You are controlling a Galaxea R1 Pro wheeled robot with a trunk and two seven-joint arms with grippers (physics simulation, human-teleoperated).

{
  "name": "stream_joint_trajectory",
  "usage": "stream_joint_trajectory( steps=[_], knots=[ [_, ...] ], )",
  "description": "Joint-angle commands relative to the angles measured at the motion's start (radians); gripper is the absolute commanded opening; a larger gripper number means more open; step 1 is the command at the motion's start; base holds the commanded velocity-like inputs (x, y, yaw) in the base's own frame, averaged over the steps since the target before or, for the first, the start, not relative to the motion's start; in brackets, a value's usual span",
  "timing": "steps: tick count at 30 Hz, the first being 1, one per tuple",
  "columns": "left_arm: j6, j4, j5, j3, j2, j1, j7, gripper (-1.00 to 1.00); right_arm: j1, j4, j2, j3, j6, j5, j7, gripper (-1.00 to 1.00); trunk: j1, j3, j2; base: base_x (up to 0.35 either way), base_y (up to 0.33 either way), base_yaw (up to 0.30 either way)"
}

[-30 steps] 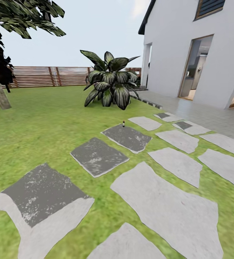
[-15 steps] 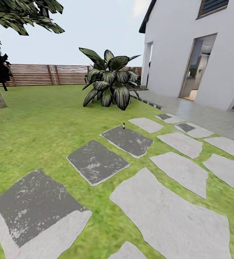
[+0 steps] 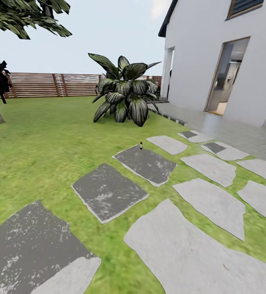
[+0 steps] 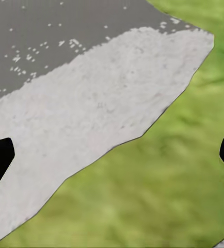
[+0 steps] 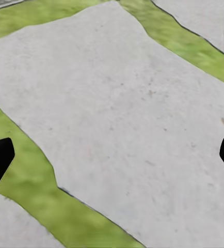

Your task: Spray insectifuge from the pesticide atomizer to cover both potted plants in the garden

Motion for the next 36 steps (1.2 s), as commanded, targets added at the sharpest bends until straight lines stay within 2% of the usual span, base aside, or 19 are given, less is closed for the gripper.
stream_joint_trajectory(
  steps=[1,36],
  knots=[
    [-0.003,0.001,0.001,0.001,0.0,-0.001,0.0,1.0,-0.001,0.001,0.0,0.0,-0.002,0.003,-0.004,1.0,0.0,-0.001,0.0,0.339,0.0,0.0],
    [-0.003,0.001,-0.001,0.0,0.0,-0.001,0.001,1.0,-0.001,0.001,0.0,0.0,-0.002,0.003,-0.003,1.0,0.0,-0.001,0.0,0.339,0.0,0.0]
  ],
)
